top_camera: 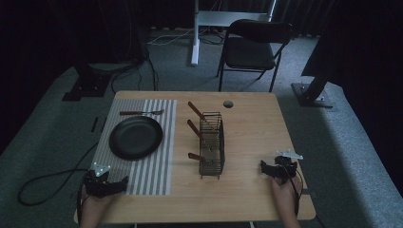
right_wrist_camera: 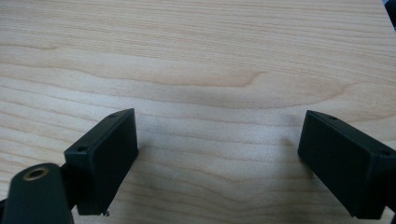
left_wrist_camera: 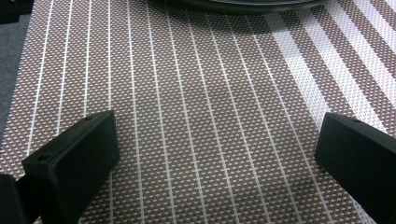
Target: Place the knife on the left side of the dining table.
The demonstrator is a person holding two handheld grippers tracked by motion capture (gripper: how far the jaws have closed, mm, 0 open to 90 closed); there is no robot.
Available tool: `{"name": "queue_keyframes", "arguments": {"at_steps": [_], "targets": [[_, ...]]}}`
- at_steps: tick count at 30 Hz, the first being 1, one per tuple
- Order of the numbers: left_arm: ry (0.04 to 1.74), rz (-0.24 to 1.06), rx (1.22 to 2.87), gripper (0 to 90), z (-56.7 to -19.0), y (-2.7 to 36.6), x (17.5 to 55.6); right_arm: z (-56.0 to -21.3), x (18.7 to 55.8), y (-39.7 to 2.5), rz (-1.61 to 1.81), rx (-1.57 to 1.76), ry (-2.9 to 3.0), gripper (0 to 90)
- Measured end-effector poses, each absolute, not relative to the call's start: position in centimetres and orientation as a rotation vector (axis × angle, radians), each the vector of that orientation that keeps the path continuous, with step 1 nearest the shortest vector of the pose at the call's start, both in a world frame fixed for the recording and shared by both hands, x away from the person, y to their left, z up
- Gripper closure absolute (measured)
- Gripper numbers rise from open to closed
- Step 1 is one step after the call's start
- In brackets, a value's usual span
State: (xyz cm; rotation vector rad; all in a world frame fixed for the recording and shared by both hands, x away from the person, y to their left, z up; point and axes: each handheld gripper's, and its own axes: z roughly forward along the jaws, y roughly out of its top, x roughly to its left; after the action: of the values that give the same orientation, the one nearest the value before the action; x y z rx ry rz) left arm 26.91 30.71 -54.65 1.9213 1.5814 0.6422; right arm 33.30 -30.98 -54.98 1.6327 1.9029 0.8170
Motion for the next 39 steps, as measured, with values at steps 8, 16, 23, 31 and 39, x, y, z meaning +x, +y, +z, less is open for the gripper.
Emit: {"name": "queue_keyframes", "arguments": {"at_steps": [8, 16, 23, 31, 39], "targets": [[1.579, 0.641, 1.923, 0.4, -54.6, 30.7, 26.9, -55.0, 33.3, -31.0, 0.817, 1.634, 1.903, 11.1], [1.578, 0.642, 1.922, 0.4, -54.7, 30.8, 26.9, -55.0, 33.3, -31.0, 0.817, 1.633, 1.903, 11.0], [1.574, 0.641, 1.924, 0.7, -54.6, 30.8, 26.9, -55.0, 33.3, -31.0, 0.817, 1.633, 1.903, 11.0], [1.588, 0.647, 1.94, 4.0, -54.3, 30.5, 26.9, -55.0, 33.3, -31.0, 0.817, 1.633, 1.903, 11.0], [1.536, 0.61, 1.943, 4.0, -52.8, 29.5, 26.9, -55.0, 33.3, -31.0, 0.817, 1.633, 1.903, 11.1]]}}
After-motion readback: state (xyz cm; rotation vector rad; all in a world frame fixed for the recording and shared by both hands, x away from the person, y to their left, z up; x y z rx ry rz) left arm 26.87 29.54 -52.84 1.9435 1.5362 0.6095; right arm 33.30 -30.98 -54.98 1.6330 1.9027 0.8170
